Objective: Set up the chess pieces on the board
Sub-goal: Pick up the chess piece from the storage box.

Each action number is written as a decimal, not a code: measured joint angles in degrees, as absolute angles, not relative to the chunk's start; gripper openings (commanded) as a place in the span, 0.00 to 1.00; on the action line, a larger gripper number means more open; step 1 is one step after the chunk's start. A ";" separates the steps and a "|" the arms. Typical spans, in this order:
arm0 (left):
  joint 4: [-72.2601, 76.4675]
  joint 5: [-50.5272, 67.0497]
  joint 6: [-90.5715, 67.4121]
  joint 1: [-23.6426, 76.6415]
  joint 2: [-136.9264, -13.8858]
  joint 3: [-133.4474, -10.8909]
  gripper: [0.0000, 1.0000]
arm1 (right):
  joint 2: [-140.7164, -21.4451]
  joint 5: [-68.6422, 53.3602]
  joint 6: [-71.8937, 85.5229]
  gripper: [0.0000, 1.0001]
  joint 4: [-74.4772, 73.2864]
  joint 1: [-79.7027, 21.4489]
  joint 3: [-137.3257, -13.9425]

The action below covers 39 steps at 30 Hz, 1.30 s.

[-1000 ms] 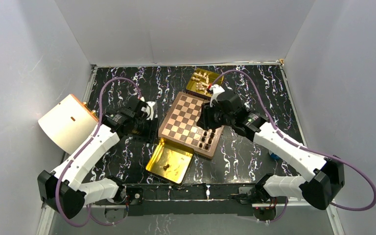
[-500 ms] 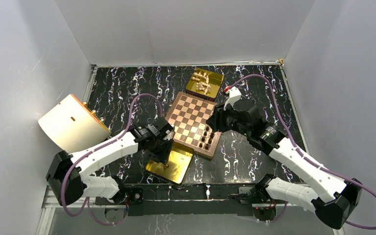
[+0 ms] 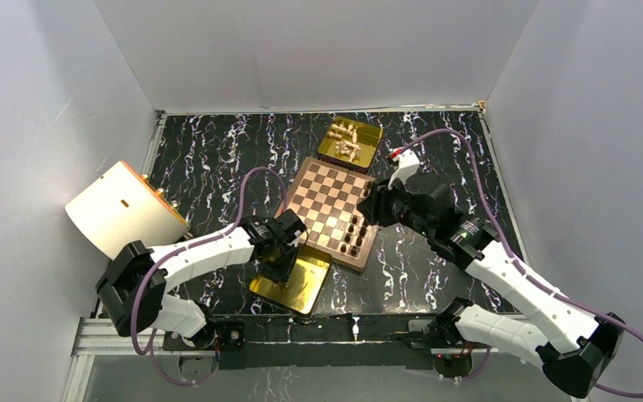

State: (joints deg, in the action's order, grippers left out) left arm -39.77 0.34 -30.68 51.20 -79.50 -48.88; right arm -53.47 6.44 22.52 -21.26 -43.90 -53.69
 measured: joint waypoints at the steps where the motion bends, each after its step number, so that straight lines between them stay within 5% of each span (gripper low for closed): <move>1: -39.44 0.34 -30.68 51.24 -79.57 -48.49 0.28 | -53.15 6.68 22.52 0.46 -21.23 -43.90 -53.56; 17: -36.32 0.38 -30.65 51.29 -82.08 -45.34 0.24 | -52.36 8.51 22.28 0.46 -20.97 -43.90 -52.86; 30: -35.35 0.56 -30.02 51.40 -82.59 -45.04 0.09 | -52.34 8.64 22.33 0.46 -20.93 -43.90 -52.60; 39: -32.23 0.84 -28.71 51.51 -74.17 -46.06 0.09 | -54.02 3.68 27.11 0.46 -20.08 -43.90 -52.16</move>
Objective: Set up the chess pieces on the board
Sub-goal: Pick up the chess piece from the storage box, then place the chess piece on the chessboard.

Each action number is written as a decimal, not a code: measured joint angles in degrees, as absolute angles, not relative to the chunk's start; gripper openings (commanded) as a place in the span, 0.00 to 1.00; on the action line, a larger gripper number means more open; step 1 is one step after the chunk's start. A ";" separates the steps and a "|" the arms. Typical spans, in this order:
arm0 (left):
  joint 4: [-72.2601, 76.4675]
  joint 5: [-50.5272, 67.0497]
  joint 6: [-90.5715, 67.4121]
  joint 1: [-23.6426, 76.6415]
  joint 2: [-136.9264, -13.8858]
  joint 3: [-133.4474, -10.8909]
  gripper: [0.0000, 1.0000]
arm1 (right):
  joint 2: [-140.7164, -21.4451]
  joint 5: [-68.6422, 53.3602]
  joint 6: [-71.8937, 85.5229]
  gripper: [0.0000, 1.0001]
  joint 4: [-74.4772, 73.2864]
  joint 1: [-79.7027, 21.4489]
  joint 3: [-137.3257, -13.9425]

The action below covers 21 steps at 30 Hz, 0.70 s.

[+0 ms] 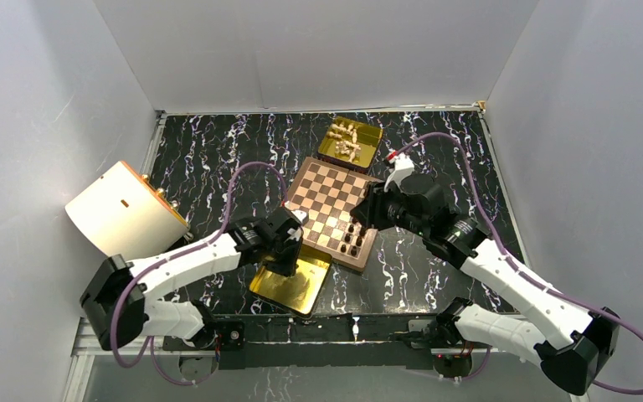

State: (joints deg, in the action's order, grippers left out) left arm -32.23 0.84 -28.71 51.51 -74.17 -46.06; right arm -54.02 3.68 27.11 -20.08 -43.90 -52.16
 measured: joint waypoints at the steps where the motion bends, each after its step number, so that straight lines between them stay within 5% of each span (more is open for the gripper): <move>1: -31.57 0.86 -28.49 51.51 -72.95 -46.39 0.09 | -54.24 2.55 27.81 0.46 -19.64 -43.90 -51.79; 21: -19.90 7.60 -19.86 51.51 -58.24 -46.30 0.09 | -72.79 -31.92 41.78 0.45 -7.88 -43.94 -50.78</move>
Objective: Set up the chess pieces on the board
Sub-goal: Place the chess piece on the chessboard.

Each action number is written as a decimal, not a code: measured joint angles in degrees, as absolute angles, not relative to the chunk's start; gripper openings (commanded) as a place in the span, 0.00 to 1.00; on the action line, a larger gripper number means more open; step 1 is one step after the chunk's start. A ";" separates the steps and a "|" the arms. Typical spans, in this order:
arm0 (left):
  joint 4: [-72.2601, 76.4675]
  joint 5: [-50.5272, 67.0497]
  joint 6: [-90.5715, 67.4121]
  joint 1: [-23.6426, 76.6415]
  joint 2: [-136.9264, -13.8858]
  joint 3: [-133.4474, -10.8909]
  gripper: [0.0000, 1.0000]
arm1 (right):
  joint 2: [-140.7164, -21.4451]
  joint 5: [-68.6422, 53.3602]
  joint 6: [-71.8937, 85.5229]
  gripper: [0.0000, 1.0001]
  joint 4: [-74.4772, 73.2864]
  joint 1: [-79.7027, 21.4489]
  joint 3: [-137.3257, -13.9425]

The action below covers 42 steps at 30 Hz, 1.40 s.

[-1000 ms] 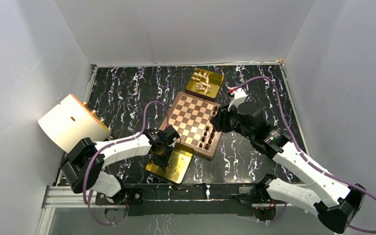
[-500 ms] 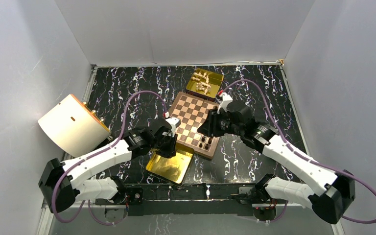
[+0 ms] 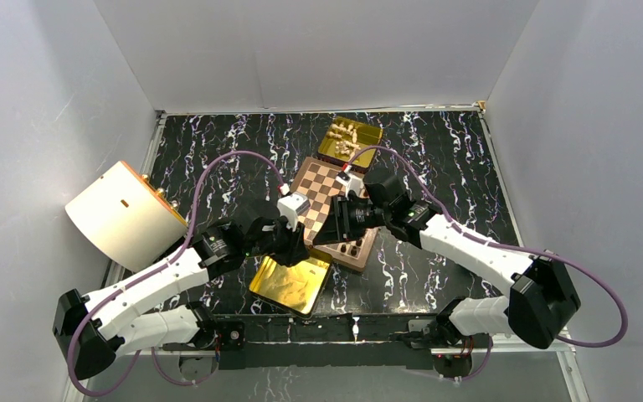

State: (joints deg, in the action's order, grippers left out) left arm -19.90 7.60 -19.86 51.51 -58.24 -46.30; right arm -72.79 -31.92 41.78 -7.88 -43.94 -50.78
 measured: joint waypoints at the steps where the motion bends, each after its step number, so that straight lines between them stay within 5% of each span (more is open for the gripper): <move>1: -19.75 7.97 -19.66 51.51 -58.24 -46.19 0.09 | -73.19 -32.86 42.09 0.45 -7.40 -43.97 -50.76; 23: -18.33 10.02 -18.37 51.51 -58.17 -45.45 0.08 | -76.60 -37.30 43.33 0.38 -4.47 -45.08 -50.76; 33: -17.98 10.15 -18.37 51.51 -58.17 -45.43 0.09 | -77.21 -36.99 43.13 0.21 -4.54 -45.17 -50.76; 36: -17.98 9.98 -18.39 51.51 -57.95 -45.34 0.15 | -77.21 -36.29 43.07 0.18 -4.64 -45.19 -50.76; 42: -17.76 9.58 -18.48 51.51 -57.28 -44.58 0.54 | -77.17 -34.15 42.68 0.17 -4.99 -45.41 -50.76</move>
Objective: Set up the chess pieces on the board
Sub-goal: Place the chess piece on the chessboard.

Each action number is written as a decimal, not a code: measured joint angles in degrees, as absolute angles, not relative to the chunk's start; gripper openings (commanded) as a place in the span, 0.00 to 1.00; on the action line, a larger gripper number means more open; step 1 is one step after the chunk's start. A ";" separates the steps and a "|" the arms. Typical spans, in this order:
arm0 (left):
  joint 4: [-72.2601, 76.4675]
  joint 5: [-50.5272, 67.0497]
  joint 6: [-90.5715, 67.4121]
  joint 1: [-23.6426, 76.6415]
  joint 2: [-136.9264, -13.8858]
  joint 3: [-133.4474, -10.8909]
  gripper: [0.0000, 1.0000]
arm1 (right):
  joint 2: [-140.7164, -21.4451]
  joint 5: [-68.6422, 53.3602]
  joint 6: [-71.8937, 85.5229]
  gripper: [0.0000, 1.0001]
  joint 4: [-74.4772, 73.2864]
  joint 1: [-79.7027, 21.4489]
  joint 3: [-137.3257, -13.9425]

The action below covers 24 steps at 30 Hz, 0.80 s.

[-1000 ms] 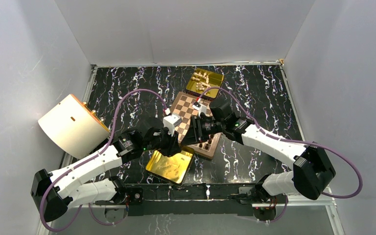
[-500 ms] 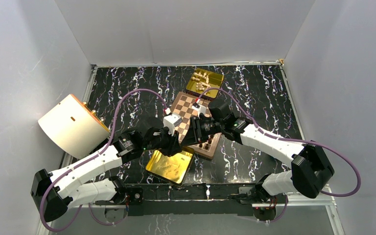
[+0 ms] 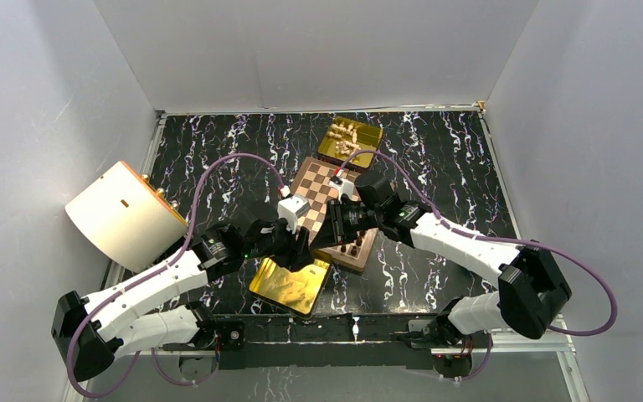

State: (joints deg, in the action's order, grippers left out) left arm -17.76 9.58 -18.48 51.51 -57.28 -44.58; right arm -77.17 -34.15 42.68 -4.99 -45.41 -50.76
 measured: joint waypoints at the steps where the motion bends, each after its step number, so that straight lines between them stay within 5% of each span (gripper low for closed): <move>1: -17.82 9.56 -18.35 51.51 -57.25 -44.53 0.57 | -77.10 -33.52 42.50 0.17 -5.30 -45.43 -50.76; 4: -17.58 9.39 -18.65 51.51 -57.23 -44.38 0.65 | -76.05 -30.02 41.65 0.16 -7.11 -45.45 -50.76; 6: -17.30 9.08 -18.92 51.51 -57.17 -44.16 0.89 | -74.98 -27.46 40.91 0.16 -8.25 -45.45 -50.81; 24: -18.59 -3.40 -21.69 49.25 -56.80 -42.74 0.97 | -76.23 2.37 29.87 0.16 -27.44 -44.29 -63.86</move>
